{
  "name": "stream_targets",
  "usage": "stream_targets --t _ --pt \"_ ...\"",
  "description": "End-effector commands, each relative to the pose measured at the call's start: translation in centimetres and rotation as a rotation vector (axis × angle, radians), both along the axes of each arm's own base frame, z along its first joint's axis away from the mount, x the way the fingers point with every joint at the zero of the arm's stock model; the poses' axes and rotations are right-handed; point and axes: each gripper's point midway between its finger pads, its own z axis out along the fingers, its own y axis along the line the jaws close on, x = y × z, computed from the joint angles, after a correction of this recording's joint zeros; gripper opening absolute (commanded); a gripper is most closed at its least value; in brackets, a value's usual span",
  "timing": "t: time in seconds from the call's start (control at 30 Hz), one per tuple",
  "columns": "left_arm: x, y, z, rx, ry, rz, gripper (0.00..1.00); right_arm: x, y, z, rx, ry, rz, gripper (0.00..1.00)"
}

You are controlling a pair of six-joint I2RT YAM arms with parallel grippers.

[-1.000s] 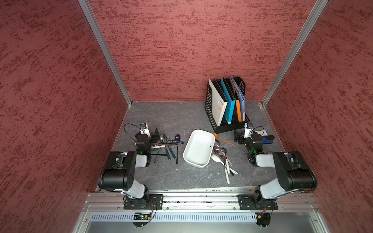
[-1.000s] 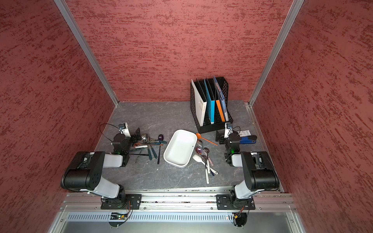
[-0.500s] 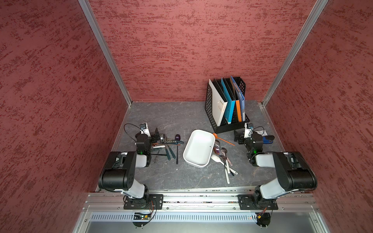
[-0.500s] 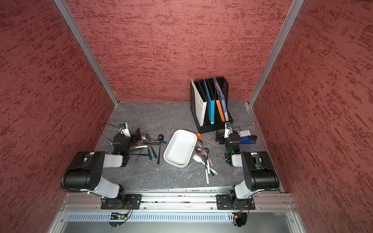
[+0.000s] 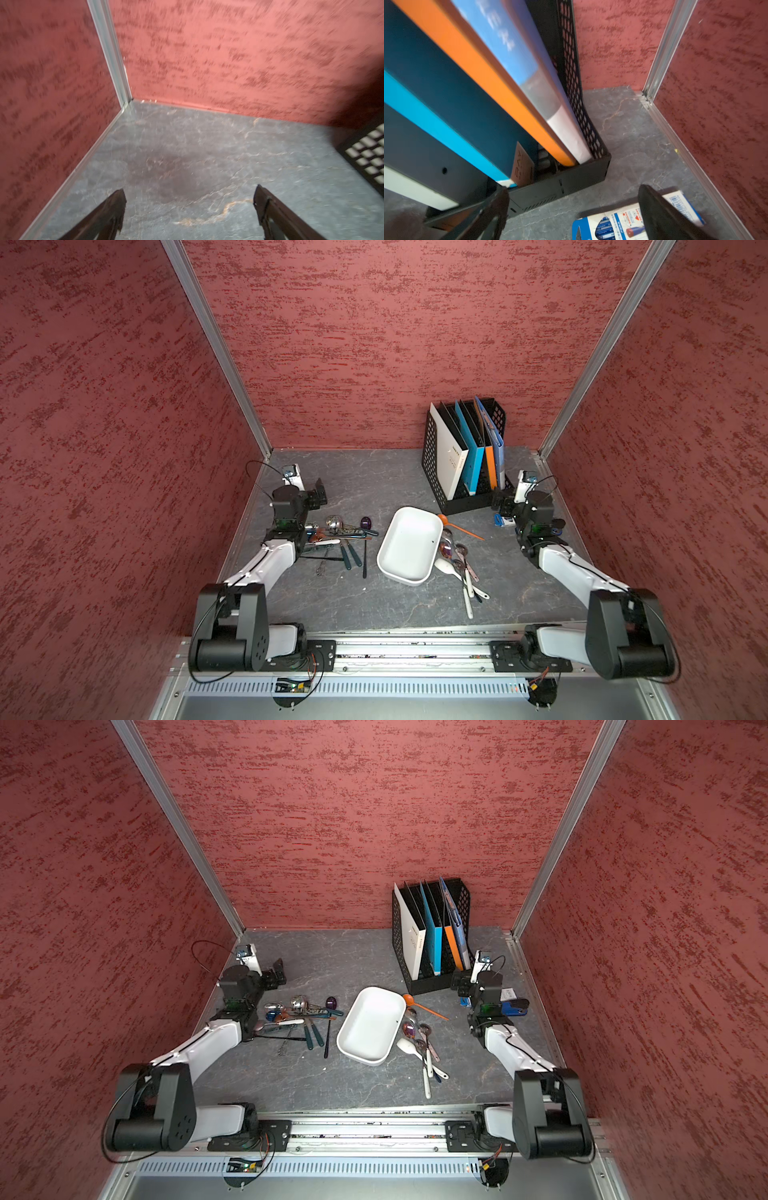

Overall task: Put the spoon into the storage box
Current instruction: Adjust the storage box at the center of the board.

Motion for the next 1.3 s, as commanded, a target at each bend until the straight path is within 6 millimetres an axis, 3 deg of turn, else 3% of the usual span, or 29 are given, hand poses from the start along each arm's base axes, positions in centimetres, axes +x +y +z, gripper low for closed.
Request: stream_targets --t 0.0,0.07,0.13,0.3,0.47,0.67,0.83,0.97,1.27 --pt "-3.0 -3.7 -2.4 0.01 0.25 -0.106 1.0 -4.0 -0.6 -3.5 0.077 0.266 -0.071 0.97" --pt "-4.6 -7.2 -2.0 -0.024 0.33 -0.208 1.0 -5.8 -1.5 -3.6 0.088 0.343 -0.134 0.91" --pt "-5.9 -9.7 -2.6 -0.071 0.439 -0.25 1.0 -7.6 -2.9 -3.2 0.056 0.405 -0.222 0.93" --pt "-8.8 -17.3 -4.7 -0.083 0.656 -0.455 1.0 -10.7 -3.0 -2.0 0.102 0.453 -0.259 0.94" --pt "-10.4 -21.9 -7.1 -0.05 0.839 -0.545 0.98 -12.2 0.3 -3.6 0.25 0.639 -0.154 0.99" --pt "-10.5 -23.4 -10.4 -0.026 0.972 -0.515 0.91 -13.4 3.2 -5.2 0.303 0.72 -0.061 0.99" --pt "-10.3 -24.0 -13.0 -0.029 1.052 -0.478 0.83 -14.6 6.2 -7.1 0.209 0.825 0.017 0.99" --pt "-9.7 -24.5 -14.2 -0.051 1.088 -0.452 0.77 -14.9 7.5 -8.2 0.181 0.863 0.025 0.99" --pt "-7.8 -24.8 -16.1 -0.182 1.135 -0.373 0.45 -16.0 10.0 -10.5 0.163 0.935 0.084 0.92"
